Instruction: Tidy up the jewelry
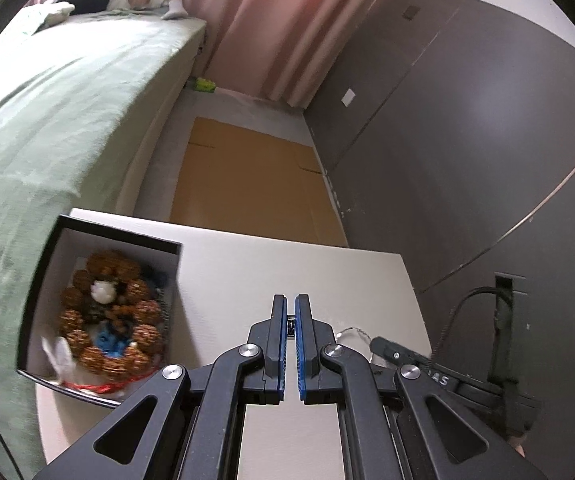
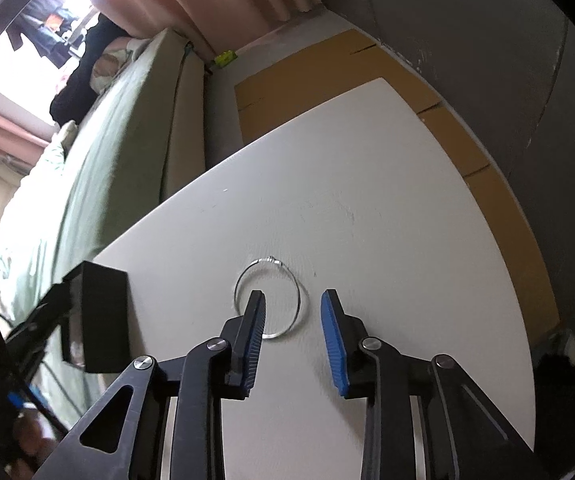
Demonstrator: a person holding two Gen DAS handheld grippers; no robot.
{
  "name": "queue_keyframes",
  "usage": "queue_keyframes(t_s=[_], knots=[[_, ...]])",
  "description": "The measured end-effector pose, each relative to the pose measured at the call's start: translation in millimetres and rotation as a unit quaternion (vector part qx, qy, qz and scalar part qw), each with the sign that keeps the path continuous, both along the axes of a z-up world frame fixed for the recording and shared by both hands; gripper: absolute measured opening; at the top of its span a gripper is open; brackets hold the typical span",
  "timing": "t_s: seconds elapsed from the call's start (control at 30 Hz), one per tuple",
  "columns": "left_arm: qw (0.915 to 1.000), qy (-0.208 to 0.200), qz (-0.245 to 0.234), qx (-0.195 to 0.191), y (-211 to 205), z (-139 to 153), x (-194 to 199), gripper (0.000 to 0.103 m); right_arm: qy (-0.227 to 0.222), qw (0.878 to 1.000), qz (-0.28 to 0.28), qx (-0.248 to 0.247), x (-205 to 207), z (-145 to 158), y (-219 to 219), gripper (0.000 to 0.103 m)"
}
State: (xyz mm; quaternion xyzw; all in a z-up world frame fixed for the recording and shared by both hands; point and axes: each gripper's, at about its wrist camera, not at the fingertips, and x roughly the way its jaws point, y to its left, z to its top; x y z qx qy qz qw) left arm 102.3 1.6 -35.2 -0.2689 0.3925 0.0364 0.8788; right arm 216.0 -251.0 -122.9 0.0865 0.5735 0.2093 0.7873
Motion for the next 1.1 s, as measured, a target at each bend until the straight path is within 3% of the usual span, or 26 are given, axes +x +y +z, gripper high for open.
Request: queue_keyframes(t_s=[0.37,0.43,0.5,0.67,0.8,0.9,0.93,1.03,1.1], knots=[[0.9998,-0.007,0.018,-0.002,40,7,-20,0.003,-0.068,0.993,0.047,-0.086,-1,4,31,0.026],[0.9998,-0.007,0.021,-0.001,48,9,-24,0.003,-0.083,0.988,0.053,-0.120,-6,5,37,0.012],[0.9997,-0.008,0.024,-0.001,55,10,-28,0.003,-0.092,0.983,0.065,-0.145,-9,5,42,0.005],[0.9992,-0.009,0.037,-0.007,73,14,-41,0.003,-0.087,0.986,0.072,-0.122,-14,13,47,0.004],[0.9983,-0.011,0.050,-0.027,88,13,-48,0.003,-0.094,0.990,0.074,-0.076,-24,29,54,0.004],[0.9987,-0.001,0.048,-0.019,91,14,-47,0.007,-0.098,0.992,0.074,-0.042,-32,40,60,0.004],[0.9989,0.001,0.044,-0.016,92,15,-47,0.016,-0.098,0.992,0.073,-0.028,-36,44,61,0.004],[0.9983,-0.009,0.055,-0.016,101,17,-55,0.066,-0.098,0.993,0.072,0.015,-46,54,66,0.004],[0.9970,-0.026,0.071,-0.012,109,23,-63,0.071,-0.096,0.992,0.074,0.041,-50,58,73,0.004]])
